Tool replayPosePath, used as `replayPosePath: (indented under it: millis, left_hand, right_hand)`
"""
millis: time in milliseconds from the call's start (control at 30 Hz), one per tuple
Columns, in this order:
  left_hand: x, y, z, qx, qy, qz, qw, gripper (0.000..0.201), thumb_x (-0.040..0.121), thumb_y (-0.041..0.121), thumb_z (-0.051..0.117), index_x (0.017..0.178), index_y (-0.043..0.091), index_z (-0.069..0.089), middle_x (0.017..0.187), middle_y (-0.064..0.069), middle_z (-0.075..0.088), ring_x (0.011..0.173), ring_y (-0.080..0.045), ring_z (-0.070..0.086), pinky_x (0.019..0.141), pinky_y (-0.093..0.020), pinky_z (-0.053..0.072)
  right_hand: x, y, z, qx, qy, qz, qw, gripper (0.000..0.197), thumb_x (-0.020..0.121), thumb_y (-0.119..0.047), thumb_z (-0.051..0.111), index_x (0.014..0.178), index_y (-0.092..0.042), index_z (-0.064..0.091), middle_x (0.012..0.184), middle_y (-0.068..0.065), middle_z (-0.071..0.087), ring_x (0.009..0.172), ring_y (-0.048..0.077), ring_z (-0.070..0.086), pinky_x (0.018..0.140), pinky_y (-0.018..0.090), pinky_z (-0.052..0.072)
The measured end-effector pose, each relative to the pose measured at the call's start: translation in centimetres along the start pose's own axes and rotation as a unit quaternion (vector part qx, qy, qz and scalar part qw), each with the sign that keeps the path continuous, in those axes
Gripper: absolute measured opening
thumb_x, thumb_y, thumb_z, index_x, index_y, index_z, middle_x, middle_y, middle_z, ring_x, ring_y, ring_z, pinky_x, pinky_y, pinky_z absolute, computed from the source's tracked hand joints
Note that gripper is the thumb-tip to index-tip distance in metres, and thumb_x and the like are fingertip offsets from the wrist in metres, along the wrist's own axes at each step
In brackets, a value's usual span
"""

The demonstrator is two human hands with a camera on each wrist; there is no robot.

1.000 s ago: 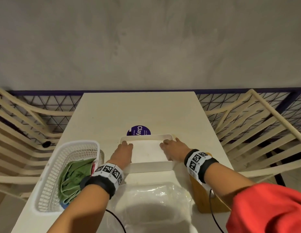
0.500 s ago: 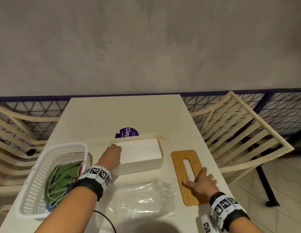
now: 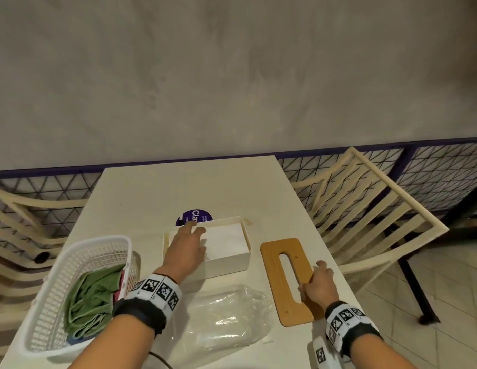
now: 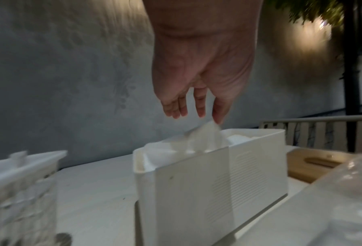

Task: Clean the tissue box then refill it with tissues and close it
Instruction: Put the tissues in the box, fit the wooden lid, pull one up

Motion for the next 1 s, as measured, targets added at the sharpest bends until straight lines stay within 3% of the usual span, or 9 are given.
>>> replayPosePath:
  millis: [100, 200, 300, 400, 567, 700, 833, 900, 1000]
  left_hand:
    - [-0.4, 3.2, -0.3, -0.020, 0.018, 0.025, 0.999, 0.040, 0.092, 0.023, 0.051, 0.131, 0.017, 0.048, 0.150, -0.006, 0.029, 0.137, -0.025, 0.031, 0.108, -0.036, 0.034]
    - [-1.0, 5.9, -0.5, -0.036, 0.012, 0.050, 0.998, 0.039, 0.091, 0.024, 0.053, 0.129, 0.019, 0.049, 0.147, -0.001, 0.034, 0.132, -0.022, 0.037, 0.106, -0.034, 0.036]
    - [-1.5, 7.6, -0.5, -0.068, -0.023, 0.064, 0.995, 0.039, 0.091, 0.026, 0.053, 0.129, 0.021, 0.048, 0.141, 0.002, 0.041, 0.123, -0.017, 0.047, 0.101, -0.027, 0.035]
    - [-1.7, 9.0, -1.1, -0.137, -0.045, 0.070, 0.987, 0.050, 0.088, 0.030, 0.059, 0.134, 0.022, 0.044, 0.142, 0.003, 0.041, 0.126, -0.013, 0.045, 0.101, -0.023, 0.032]
    - [-2.2, 10.7, -4.8, -0.241, -0.007, 0.080, 0.967, 0.077, 0.081, 0.038, 0.066, 0.145, 0.027, 0.023, 0.150, 0.007, 0.028, 0.136, -0.012, 0.029, 0.109, -0.033, 0.028]
    - [-3.2, 10.0, -9.1, -0.382, 0.064, 0.075, 0.919, 0.026, 0.087, 0.024, 0.060, 0.113, 0.023, 0.056, 0.101, 0.009, 0.063, 0.099, -0.015, 0.060, 0.079, -0.021, 0.046]
    - [-3.5, 5.6, -12.4, -0.433, 0.171, 0.008, 0.885, 0.017, 0.090, 0.020, 0.056, 0.107, 0.017, 0.055, 0.096, 0.000, 0.064, 0.088, -0.016, 0.061, 0.076, -0.029, 0.051]
    - [-3.3, 1.9, -12.2, -0.466, 0.186, -0.075, 0.862, 0.022, 0.091, 0.026, 0.055, 0.111, 0.017, 0.049, 0.105, -0.006, 0.063, 0.096, -0.024, 0.063, 0.085, -0.041, 0.053]
    - [-3.2, -3.3, -9.6, -0.469, 0.144, -0.219, 0.843, 0.037, 0.093, 0.027, 0.051, 0.123, 0.014, 0.033, 0.117, -0.014, 0.054, 0.102, -0.030, 0.058, 0.089, -0.044, 0.050]
  right_hand:
    - [0.6, 0.7, 0.0, 0.008, -0.039, 0.011, 0.999, 0.066, 0.073, -0.017, 0.077, 0.125, -0.001, 0.039, 0.127, 0.019, 0.045, 0.109, 0.033, 0.052, 0.087, 0.036, 0.046]
    - [0.7, 0.5, -0.9, 0.057, -0.054, 0.008, 0.997, 0.048, 0.069, -0.011, 0.077, 0.109, -0.003, 0.052, 0.109, 0.015, 0.060, 0.091, 0.027, 0.055, 0.069, 0.029, 0.044]
    - [0.4, -0.4, -4.1, 0.144, -0.045, 0.007, 0.989, 0.038, 0.073, -0.001, 0.073, 0.107, -0.008, 0.057, 0.098, 0.012, 0.063, 0.084, 0.025, 0.058, 0.071, 0.033, 0.051]
    - [-1.5, -3.7, -9.0, 0.140, -0.029, -0.086, 0.986, 0.036, 0.078, 0.002, 0.070, 0.108, -0.015, 0.060, 0.079, 0.004, 0.065, 0.063, 0.016, 0.061, 0.052, 0.024, 0.047]
    - [-7.8, -12.2, -15.4, 0.090, -0.069, -0.331, 0.937, 0.040, 0.078, -0.004, 0.071, 0.100, -0.036, 0.061, 0.096, -0.007, 0.067, 0.092, 0.006, 0.060, 0.088, 0.029, 0.044]
    - [-10.5, -17.2, -17.3, 0.162, -0.052, -0.402, 0.900, 0.038, 0.078, -0.007, 0.071, 0.097, -0.039, 0.063, 0.104, -0.006, 0.065, 0.101, 0.009, 0.057, 0.092, 0.029, 0.043]
    - [-8.1, -19.9, -16.1, 0.174, 0.055, -0.332, 0.925, 0.049, 0.076, -0.023, 0.075, 0.119, -0.033, 0.053, 0.126, -0.003, 0.052, 0.115, 0.014, 0.044, 0.097, 0.038, 0.038]
    - [-6.5, -20.3, -13.0, 0.252, -0.039, -0.241, 0.937, 0.048, 0.081, -0.023, 0.071, 0.123, -0.020, 0.046, 0.118, 0.003, 0.056, 0.106, 0.020, 0.054, 0.089, 0.040, 0.047]
    - [-6.0, -21.3, -7.6, 0.323, -0.183, -0.151, 0.916, 0.018, 0.091, -0.014, 0.060, 0.105, -0.007, 0.050, 0.096, 0.014, 0.063, 0.073, 0.024, 0.064, 0.061, 0.035, 0.059]
Point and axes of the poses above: each hand's wrist, its own x-axis towards the middle knuckle, its own z-axis out of the palm, y = z × x, the point moved 8 cm from there along x, towards the middle knuckle
